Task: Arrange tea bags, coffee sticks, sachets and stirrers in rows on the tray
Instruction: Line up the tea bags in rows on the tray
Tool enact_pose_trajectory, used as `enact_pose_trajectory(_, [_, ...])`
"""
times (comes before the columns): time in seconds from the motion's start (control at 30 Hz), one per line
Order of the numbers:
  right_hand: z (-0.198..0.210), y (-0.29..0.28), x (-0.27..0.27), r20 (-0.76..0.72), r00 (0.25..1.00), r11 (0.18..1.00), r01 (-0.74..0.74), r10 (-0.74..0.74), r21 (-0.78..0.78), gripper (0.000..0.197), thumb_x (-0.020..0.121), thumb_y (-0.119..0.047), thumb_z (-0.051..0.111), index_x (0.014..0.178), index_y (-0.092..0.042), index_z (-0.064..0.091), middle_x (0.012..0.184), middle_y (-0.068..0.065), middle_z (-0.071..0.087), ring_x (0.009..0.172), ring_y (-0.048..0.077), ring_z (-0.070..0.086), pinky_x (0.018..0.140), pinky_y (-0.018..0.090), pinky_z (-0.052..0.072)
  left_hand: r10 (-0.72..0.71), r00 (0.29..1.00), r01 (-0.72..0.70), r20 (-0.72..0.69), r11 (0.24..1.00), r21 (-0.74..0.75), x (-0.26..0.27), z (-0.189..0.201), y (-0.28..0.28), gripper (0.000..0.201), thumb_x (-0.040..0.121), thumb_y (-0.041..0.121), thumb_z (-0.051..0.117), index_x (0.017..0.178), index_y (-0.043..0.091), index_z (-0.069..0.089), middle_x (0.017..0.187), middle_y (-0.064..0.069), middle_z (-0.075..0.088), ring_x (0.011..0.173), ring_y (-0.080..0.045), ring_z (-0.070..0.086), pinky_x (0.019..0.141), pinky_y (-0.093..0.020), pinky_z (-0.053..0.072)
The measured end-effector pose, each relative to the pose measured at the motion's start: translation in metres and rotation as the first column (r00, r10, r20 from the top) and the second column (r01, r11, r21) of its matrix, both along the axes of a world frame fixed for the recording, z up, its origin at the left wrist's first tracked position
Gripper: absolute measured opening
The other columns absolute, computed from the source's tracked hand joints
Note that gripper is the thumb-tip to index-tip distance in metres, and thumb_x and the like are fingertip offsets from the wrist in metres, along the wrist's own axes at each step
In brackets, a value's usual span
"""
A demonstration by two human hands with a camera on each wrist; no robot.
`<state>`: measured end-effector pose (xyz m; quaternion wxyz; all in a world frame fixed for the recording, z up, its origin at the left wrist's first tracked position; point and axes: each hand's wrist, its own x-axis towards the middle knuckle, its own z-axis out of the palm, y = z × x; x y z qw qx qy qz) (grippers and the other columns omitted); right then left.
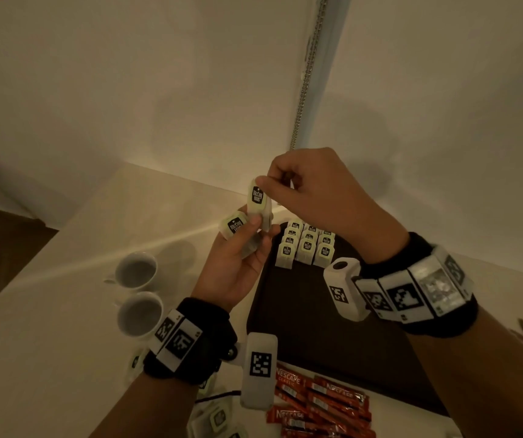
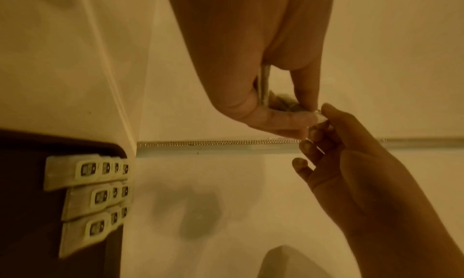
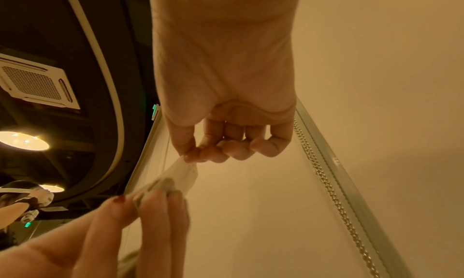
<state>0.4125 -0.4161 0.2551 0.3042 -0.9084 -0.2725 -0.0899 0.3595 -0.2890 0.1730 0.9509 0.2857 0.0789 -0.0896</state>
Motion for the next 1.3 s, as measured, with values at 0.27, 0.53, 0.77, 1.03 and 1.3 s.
enact_pose_trajectory(0.27, [-0.012, -0.01, 0.0, -0.112, 0.993, 0.987, -0.016, 0.034, 0.157, 0.011, 0.088, -0.028, 0.064, 0.088, -0.018, 0.067, 0.072, -0.002, 0.064, 0.067, 0.011, 0.058, 0.061, 0.016, 0.044, 0.08, 0.986, -0.114, 0.144, 0.964, 0.24, 0.003, -0.004, -0.001, 0.032, 0.073, 0.007, 0.063, 0.105, 0.011, 0.06, 0.086, 0.0, 0.072, 0.082, -0.011, 0.069, 0.064, -0.016, 0.053])
enact_pose_trajectory(0.53, [-0.017, -0.014, 0.001, -0.152, 0.987, 0.968, -0.01, 0.05, 0.25, 0.005, 0.085, -0.02, 0.068, 0.09, -0.019, 0.068, 0.07, -0.005, 0.062, 0.067, 0.004, 0.056, 0.061, 0.006, 0.04, 0.032, 0.991, -0.065, 0.132, 0.964, 0.256, 0.004, -0.009, -0.007, 0.027, 0.075, 0.01, 0.061, 0.102, 0.011, 0.06, 0.087, -0.001, 0.073, 0.087, -0.015, 0.07, 0.07, -0.019, 0.054])
enact_pose_trajectory(0.77, [-0.038, -0.03, 0.011, -0.258, 0.966, 0.969, 0.075, -0.011, 0.237, 0.005, 0.086, -0.021, 0.066, 0.09, -0.018, 0.067, 0.077, -0.007, 0.063, 0.065, -0.002, 0.055, 0.063, 0.008, 0.044, 0.133, 0.988, -0.113, -0.084, 0.972, 0.206, 0.005, -0.028, 0.003, 0.025, 0.095, 0.023, 0.048, 0.11, 0.007, 0.061, 0.106, -0.01, 0.071, 0.102, -0.024, 0.068, 0.074, -0.025, 0.056])
enact_pose_trajectory(1.03, [-0.145, -0.066, 0.021, -0.631, 0.736, 0.958, 0.081, -0.243, -0.275, 0.018, 0.091, -0.016, 0.058, 0.107, -0.009, 0.062, 0.099, -0.004, 0.055, 0.09, 0.009, 0.052, 0.073, 0.017, 0.043, 0.169, 0.974, -0.139, -0.153, 0.972, 0.191, 0.013, -0.033, 0.031, 0.039, 0.099, 0.039, 0.038, 0.112, 0.01, 0.061, 0.111, -0.01, 0.07, 0.107, -0.025, 0.066, 0.078, -0.032, 0.058])
enact_pose_trajectory(1.3, [-0.207, -0.075, 0.033, -0.566, 0.719, 0.915, 0.33, -0.403, -0.232, 0.01, 0.089, -0.005, 0.058, 0.1, -0.003, 0.059, 0.106, 0.008, 0.062, 0.101, 0.015, 0.056, 0.079, 0.022, 0.044, 0.098, 0.984, -0.074, -0.146, 0.985, 0.156, 0.01, -0.032, 0.027, 0.047, 0.093, 0.048, 0.038, 0.109, 0.01, 0.063, 0.111, -0.012, 0.07, 0.104, -0.026, 0.067, 0.075, -0.031, 0.059])
